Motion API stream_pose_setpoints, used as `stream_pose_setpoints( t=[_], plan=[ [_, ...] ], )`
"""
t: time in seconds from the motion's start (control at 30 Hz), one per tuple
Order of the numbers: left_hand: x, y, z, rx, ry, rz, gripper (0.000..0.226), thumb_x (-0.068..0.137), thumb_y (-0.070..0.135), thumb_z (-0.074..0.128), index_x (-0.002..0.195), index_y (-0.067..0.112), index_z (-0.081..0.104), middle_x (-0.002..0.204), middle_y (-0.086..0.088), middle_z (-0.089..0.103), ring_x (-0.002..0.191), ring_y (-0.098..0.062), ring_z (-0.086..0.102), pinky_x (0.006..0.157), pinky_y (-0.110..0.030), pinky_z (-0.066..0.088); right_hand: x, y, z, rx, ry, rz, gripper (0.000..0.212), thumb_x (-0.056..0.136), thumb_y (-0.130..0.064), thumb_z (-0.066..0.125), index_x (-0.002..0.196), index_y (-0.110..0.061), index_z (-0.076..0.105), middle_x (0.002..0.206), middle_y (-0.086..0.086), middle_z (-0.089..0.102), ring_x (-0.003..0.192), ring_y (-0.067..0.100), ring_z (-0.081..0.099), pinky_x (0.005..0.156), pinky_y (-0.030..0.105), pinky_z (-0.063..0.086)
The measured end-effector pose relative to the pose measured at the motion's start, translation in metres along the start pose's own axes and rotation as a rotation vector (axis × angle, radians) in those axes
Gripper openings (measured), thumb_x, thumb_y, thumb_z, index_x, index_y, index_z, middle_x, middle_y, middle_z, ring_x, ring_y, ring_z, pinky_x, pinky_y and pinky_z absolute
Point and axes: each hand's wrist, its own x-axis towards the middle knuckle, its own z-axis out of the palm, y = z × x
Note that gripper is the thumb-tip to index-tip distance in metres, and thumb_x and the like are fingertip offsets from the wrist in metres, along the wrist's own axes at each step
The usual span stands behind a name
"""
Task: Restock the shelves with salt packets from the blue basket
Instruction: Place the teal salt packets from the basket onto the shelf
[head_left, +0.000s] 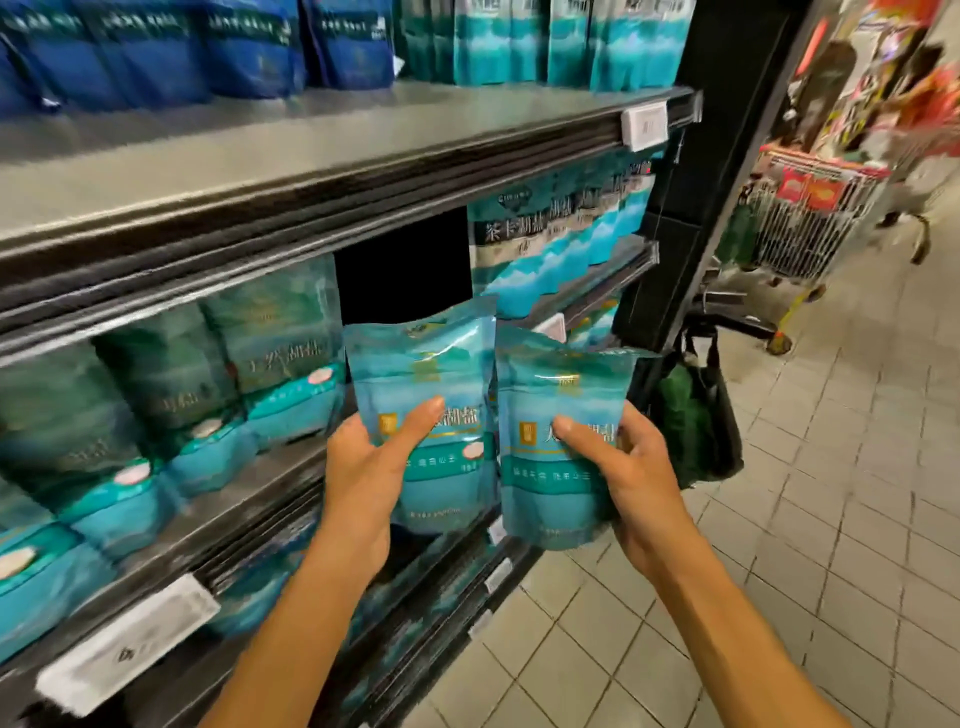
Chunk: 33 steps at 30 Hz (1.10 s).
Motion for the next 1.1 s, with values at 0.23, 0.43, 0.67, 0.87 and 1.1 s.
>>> stream_pose_setpoints(
  t=[0.23, 0.43, 0.67, 0.87, 1.1],
  plan=[
    [0.05, 0.006, 0.028, 0.051, 0.125, 0.036, 0.049, 0.07, 0.045, 0.085, 0.115, 0.027, 0.073, 0.112, 0.004, 0.078, 0.106, -0.019, 0.074, 0.094, -0.051, 0.057, 0.091, 0.001, -0.004, 0.074, -0.122, 0.002, 0.032, 0.08, -0.021, 0.079, 0.111, -0.022, 0.074, 0.115, 0.008, 0.076, 0.103, 0.028, 0.074, 0.078, 0.034, 0.061],
    [0.086, 0.011, 0.064, 0.149, 0.239, 0.143, 0.046, 0.07, 0.053, 0.082, 0.111, 0.034, 0.075, 0.112, 0.005, 0.077, 0.105, -0.019, 0.074, 0.087, -0.045, 0.058, 0.17, -0.012, -0.018, 0.148, -0.34, 0.119, 0.041, 0.076, -0.015, 0.079, 0.115, -0.011, 0.069, 0.114, 0.012, 0.076, 0.102, 0.029, 0.074, 0.078, 0.038, 0.061],
    [0.12, 0.016, 0.089, 0.156, 0.369, 0.066, 0.033, 0.071, 0.039, 0.083, 0.098, 0.021, 0.081, 0.1, -0.006, 0.08, 0.091, -0.022, 0.077, 0.066, -0.03, 0.06, 0.237, -0.028, -0.003, 0.07, -0.669, 0.204, 0.04, 0.058, -0.017, 0.089, 0.094, -0.017, 0.073, 0.098, 0.009, 0.079, 0.086, 0.022, 0.077, 0.067, 0.031, 0.06],
    [0.129, 0.028, 0.08, 0.268, 0.628, 0.08, 0.013, 0.063, 0.031, 0.075, 0.069, 0.042, 0.078, 0.07, 0.014, 0.075, 0.063, -0.006, 0.071, 0.055, -0.026, 0.054, 0.244, -0.03, 0.034, 0.02, -0.889, 0.11, 0.032, 0.063, -0.019, 0.089, 0.085, -0.038, 0.077, 0.099, -0.002, 0.08, 0.09, 0.016, 0.077, 0.069, 0.024, 0.059],
    [0.122, 0.033, 0.066, 0.428, 0.749, 0.087, 0.029, 0.085, 0.011, 0.075, 0.059, 0.02, 0.066, 0.05, 0.015, 0.06, 0.049, -0.004, 0.053, 0.046, -0.021, 0.046, 0.229, -0.014, 0.063, 0.014, -0.774, 0.121, 0.02, 0.072, -0.002, 0.085, 0.087, -0.01, 0.074, 0.087, 0.006, 0.08, 0.078, 0.022, 0.077, 0.064, 0.033, 0.061]
  ],
)
